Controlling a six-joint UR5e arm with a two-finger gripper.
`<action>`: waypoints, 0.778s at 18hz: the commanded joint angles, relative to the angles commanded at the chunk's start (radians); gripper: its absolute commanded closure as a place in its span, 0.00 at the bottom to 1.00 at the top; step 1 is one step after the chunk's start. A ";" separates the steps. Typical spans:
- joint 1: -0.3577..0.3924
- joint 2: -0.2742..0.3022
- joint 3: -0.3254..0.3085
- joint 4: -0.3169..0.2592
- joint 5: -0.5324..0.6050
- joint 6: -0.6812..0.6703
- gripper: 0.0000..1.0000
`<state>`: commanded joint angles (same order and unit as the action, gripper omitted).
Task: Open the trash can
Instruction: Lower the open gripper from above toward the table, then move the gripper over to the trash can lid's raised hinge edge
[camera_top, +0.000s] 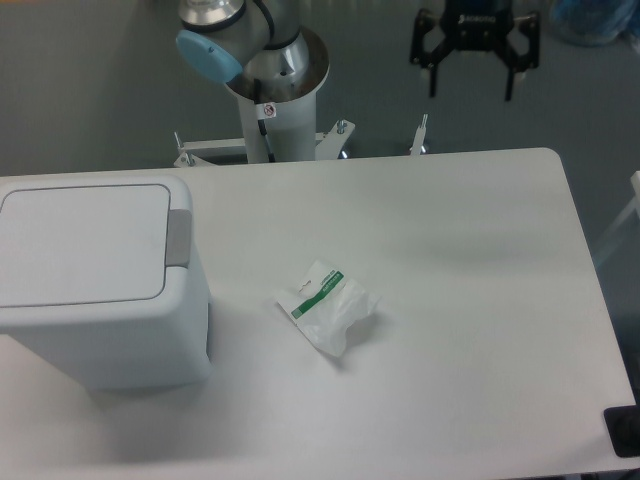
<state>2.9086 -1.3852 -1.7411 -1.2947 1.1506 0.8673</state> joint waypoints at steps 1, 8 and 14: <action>-0.018 -0.005 0.000 0.005 -0.012 -0.042 0.00; -0.163 -0.021 0.005 0.029 -0.117 -0.229 0.00; -0.218 -0.029 0.002 0.031 -0.235 -0.333 0.00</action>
<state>2.6907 -1.4143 -1.7395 -1.2640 0.9160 0.5339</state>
